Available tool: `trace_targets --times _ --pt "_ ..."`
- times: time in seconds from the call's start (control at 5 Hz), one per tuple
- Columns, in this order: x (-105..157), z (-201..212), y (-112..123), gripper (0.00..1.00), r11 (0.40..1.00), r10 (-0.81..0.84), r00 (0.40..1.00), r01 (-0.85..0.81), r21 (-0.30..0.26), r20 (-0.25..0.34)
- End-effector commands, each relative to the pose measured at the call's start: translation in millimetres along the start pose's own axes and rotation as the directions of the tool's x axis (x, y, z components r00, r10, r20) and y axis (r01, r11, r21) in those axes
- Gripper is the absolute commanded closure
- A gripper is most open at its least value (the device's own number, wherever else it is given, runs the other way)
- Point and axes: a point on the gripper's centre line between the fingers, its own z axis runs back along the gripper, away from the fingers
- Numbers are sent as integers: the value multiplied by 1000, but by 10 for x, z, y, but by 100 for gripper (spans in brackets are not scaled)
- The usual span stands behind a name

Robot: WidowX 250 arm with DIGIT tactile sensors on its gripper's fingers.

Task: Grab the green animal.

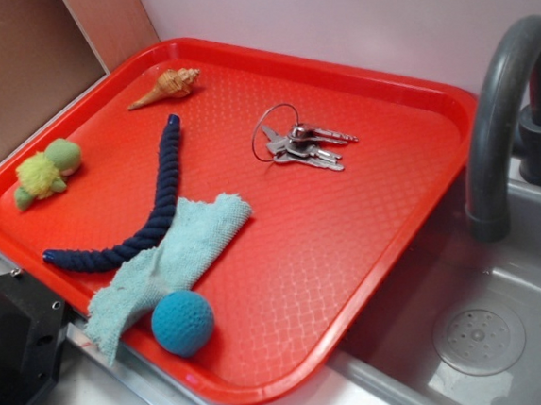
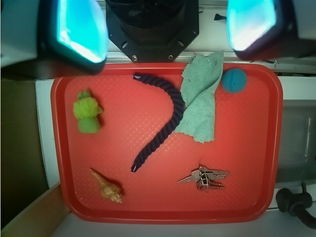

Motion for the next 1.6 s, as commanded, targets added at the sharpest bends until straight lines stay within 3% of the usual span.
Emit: trace_targets --times 0.0,0.4,0.6,1.0,1.4 --pt "0 0 0 0 1000 0 1000 0 0 0" --pt "-154 -208 276 0 999 31 999 -30 -16 44" --pt "-18 -530 630 0 999 38 999 -37 -26 35" --pt "63 -1058 1070 0 1000 -2 1000 2 -14 -12" --pt "140 -1467 1401 0 995 21 998 -15 97 -64"
